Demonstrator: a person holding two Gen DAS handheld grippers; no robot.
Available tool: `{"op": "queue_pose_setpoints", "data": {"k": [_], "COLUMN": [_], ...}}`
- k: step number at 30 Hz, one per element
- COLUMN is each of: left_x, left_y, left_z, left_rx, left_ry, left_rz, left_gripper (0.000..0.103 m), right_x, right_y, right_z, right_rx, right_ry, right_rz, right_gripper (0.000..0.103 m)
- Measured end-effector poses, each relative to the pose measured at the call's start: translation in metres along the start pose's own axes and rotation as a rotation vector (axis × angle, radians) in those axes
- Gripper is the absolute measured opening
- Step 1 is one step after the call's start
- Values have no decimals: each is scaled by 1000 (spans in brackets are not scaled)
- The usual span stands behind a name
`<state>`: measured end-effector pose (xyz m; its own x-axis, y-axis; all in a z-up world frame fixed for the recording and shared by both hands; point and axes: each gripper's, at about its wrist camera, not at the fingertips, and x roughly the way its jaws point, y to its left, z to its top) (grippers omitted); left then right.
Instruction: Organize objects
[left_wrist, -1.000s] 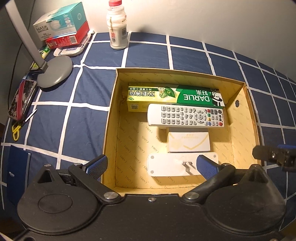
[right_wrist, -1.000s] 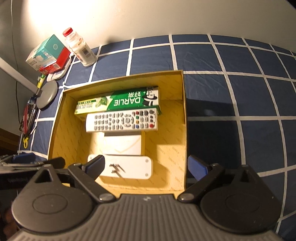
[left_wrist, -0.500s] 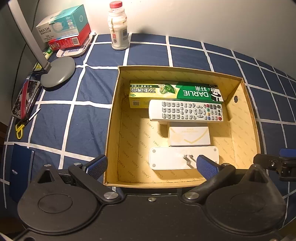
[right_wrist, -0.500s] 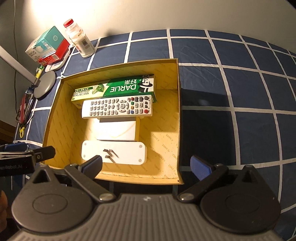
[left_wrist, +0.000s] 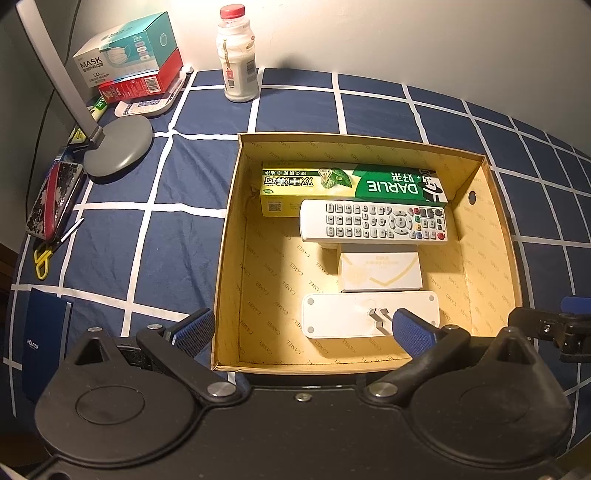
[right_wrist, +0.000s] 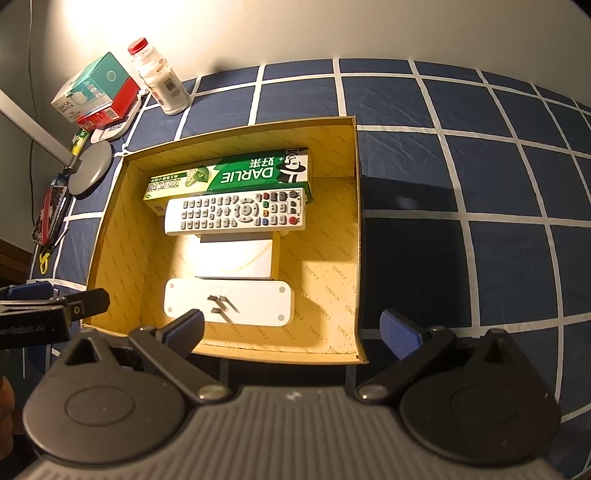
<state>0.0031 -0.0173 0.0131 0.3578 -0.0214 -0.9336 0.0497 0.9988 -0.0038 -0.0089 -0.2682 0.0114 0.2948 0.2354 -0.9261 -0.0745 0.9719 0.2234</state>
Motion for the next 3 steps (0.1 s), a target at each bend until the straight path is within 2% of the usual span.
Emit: {"op": "queue_pose_setpoints", "data": {"k": [3], "left_x": [2], "left_y": [1], "left_z": [0], "left_rx": [-6], "left_ry": [10], "left_rz": [-1], "left_gripper": [103], "right_x": [1], "right_y": [1], "right_z": [1], "right_rx": [3], "right_ry": [3], "right_rz": [-2], "right_gripper": [101]}}
